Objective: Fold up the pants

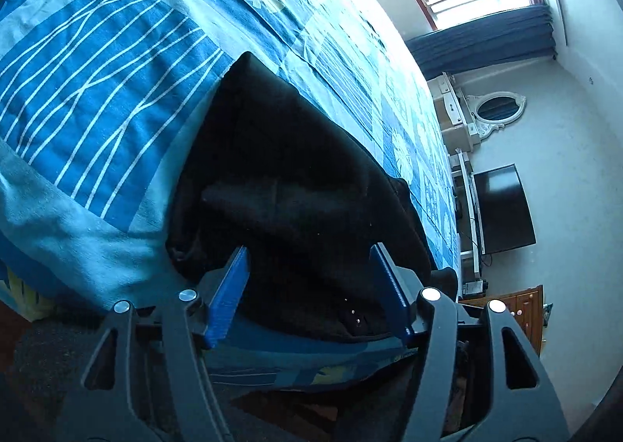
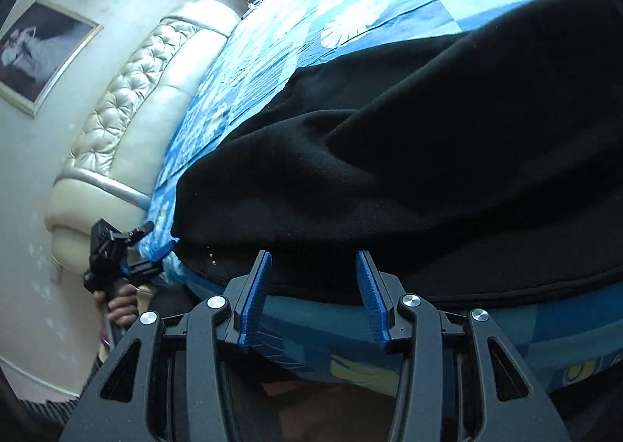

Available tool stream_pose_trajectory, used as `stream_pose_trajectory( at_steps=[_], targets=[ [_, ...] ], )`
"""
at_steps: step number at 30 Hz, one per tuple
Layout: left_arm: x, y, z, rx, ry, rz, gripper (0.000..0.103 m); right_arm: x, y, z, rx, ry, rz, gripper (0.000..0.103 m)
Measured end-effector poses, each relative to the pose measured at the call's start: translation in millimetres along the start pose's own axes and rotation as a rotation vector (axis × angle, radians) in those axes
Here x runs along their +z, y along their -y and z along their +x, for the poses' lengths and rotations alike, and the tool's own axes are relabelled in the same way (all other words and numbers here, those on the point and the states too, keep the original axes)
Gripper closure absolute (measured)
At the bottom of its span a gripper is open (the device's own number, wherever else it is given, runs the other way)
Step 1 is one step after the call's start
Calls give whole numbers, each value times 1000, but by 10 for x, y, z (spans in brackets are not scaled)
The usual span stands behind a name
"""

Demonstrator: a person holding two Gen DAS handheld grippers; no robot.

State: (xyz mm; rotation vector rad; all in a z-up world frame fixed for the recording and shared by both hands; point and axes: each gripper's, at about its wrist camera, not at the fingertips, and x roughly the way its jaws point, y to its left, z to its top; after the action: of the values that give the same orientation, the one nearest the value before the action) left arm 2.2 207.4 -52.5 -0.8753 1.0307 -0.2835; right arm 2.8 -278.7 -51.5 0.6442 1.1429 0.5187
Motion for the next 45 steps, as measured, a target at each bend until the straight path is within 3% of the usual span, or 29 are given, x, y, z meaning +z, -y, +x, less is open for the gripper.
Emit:
stream_pose_trajectory(
  at_steps=[7,13,14,15,16,17,18,19,27,30,33,36,37,41,45],
  targets=[
    [-19,34,166,52,26,-4,38,-92,-26,147,80,18,129,51],
    [23,-33,239,33,57,-66,37,-114,124,203,124,115,302,51],
    [34,-19,248,35,60,-64,41,-120,145,216,125,131,324,51],
    [63,-13,257,55,64,-54,53,-122,146,219,120,143,336,54],
    [75,2,273,87,61,-42,59,-126,147,212,106,153,340,58],
    [79,19,283,113,62,-32,70,-121,156,205,92,157,337,72],
    [98,40,279,138,71,-23,91,-123,163,201,88,159,338,89],
    [98,54,262,160,78,-16,96,-113,177,191,94,161,342,93],
    [-123,49,-32,221,98,-27,95,-264,-62,-27,105,156,269,96],
    [-168,-135,25,221,55,-67,95,-382,86,99,59,110,285,96],
    [-130,-213,65,197,48,-101,95,-419,196,172,79,111,310,96],
    [-138,-119,47,223,52,-37,93,-394,169,140,103,105,311,93],
    [-146,-56,39,236,59,-4,91,-402,189,99,106,94,307,92],
    [-302,203,-64,284,95,136,57,-320,217,-192,70,74,274,76],
    [-519,534,-117,383,142,319,48,-158,478,-778,-9,157,274,72]
  ],
)
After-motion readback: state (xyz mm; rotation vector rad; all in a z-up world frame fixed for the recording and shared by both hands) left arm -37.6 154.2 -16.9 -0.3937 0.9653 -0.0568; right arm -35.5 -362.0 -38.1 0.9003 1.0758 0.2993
